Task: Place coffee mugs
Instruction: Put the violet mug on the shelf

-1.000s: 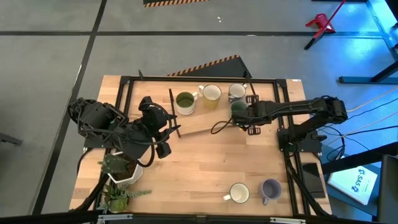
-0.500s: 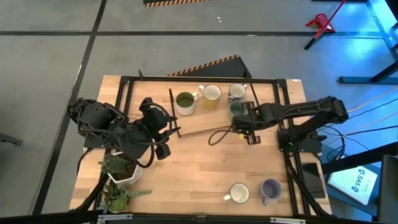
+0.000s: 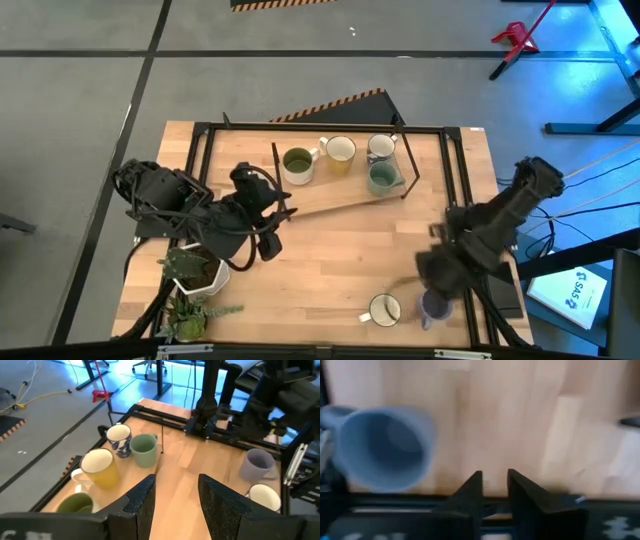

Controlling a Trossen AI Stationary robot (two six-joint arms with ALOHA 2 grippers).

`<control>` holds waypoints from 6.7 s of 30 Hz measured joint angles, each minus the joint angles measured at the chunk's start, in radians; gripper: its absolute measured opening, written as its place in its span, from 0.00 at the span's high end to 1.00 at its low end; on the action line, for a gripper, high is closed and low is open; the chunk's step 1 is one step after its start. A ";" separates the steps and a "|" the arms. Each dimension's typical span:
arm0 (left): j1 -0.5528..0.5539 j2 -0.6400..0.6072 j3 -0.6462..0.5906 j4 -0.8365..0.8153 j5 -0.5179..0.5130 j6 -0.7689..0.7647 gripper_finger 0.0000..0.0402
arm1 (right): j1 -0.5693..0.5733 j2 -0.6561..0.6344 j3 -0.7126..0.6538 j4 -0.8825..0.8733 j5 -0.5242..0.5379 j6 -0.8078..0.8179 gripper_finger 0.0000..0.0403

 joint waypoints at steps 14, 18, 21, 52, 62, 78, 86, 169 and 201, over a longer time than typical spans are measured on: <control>0.042 0.001 -0.025 0.109 0.059 -0.026 0.65 | 0.439 0.012 0.000 0.144 0.230 0.483 0.65; 0.042 0.001 -0.027 0.154 0.071 -0.005 0.65 | 0.481 0.025 -0.001 0.176 0.252 0.482 0.65; 0.042 0.001 -0.027 0.181 0.083 -0.005 0.65 | 0.496 0.036 -0.002 0.188 0.252 0.482 0.65; 0.033 0.053 -0.027 0.210 0.181 0.026 0.65 | 0.465 0.199 -0.001 0.345 0.104 0.109 0.65; 0.033 0.053 -0.027 0.210 0.209 0.088 0.65 | 0.329 0.254 0.000 0.345 0.050 0.025 0.65; 0.037 0.053 -0.027 0.169 0.262 0.210 0.65 | 0.031 0.254 0.000 0.329 0.227 -0.238 0.65; 0.048 0.053 -0.027 0.115 0.262 0.235 0.65 | -0.162 0.254 0.011 0.406 0.290 -0.420 0.65; 0.300 0.588 -0.028 0.334 0.732 0.594 0.65 | 0.102 0.044 0.108 -0.003 0.341 0.349 0.65; 0.336 0.603 -0.262 0.445 0.752 0.527 0.92 | 0.192 0.044 0.103 -0.019 0.351 0.449 0.65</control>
